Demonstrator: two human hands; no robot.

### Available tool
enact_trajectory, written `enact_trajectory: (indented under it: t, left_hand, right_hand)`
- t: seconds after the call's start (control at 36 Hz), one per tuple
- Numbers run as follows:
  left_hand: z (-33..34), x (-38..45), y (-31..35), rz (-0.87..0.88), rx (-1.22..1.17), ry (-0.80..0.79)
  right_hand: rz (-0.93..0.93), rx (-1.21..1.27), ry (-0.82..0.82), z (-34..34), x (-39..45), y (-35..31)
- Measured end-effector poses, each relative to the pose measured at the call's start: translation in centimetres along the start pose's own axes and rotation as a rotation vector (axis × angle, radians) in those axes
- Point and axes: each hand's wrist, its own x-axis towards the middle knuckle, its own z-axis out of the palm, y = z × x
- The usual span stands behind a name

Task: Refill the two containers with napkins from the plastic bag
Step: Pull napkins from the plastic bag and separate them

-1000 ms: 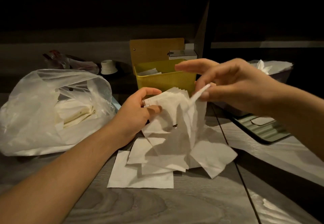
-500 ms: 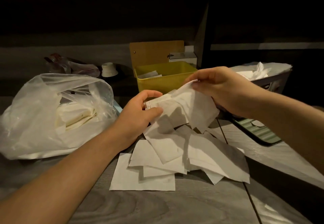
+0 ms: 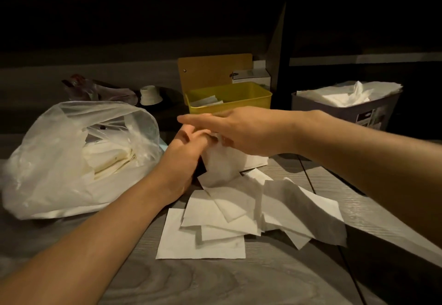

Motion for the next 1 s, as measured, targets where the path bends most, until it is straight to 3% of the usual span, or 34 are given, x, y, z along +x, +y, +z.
enact_trajectory:
  t: [0.11, 0.19, 0.25, 0.31, 0.39, 0.64, 0.83, 0.92, 1.0]
  left_hand:
    - [-0.2, 0.0, -0.4, 0.076, 0.248, -0.059]
    - [-0.2, 0.1, -0.3, 0.071, 0.285, -0.029]
    - [-0.1, 0.0, -0.3, 0.06, 0.299, -0.01]
    - [-0.1, 0.1, -0.3, 0.06, 0.32, -0.002]
    - [-0.1, 0.1, -0.4, 0.06, 0.327, -0.005]
    - [-0.1, 0.1, -0.3, 0.043, 0.304, -0.011]
    - [-0.2, 0.2, -0.5, 0.024, 0.283, -0.012]
    - [-0.3, 0.3, -0.6, 0.025, 0.276, -0.012]
    - [-0.5, 0.5, -0.9, 0.029, 0.264, -0.028]
  right_hand:
    - [0.045, 0.131, 0.11, 0.3, -0.9, -0.1]
    - [0.056, 0.235, 0.173, -1.0, -3.6, 0.4]
    - [0.069, 0.366, 0.044, -2.2, -5.9, 1.1]
    - [0.054, 0.587, -0.217, -2.8, -7.5, 1.0]
    - [-0.035, 0.621, -0.449, -2.2, -8.3, 0.5]
    - [-0.029, 0.533, -0.543, -2.1, -8.1, 0.1]
    - [0.073, 0.524, -0.44, -2.7, -8.6, 0.9]
    - [0.109, 0.676, -0.239, -3.1, -8.7, 1.0]
    - [0.231, 1.034, 0.094, -2.9, -8.3, 1.2]
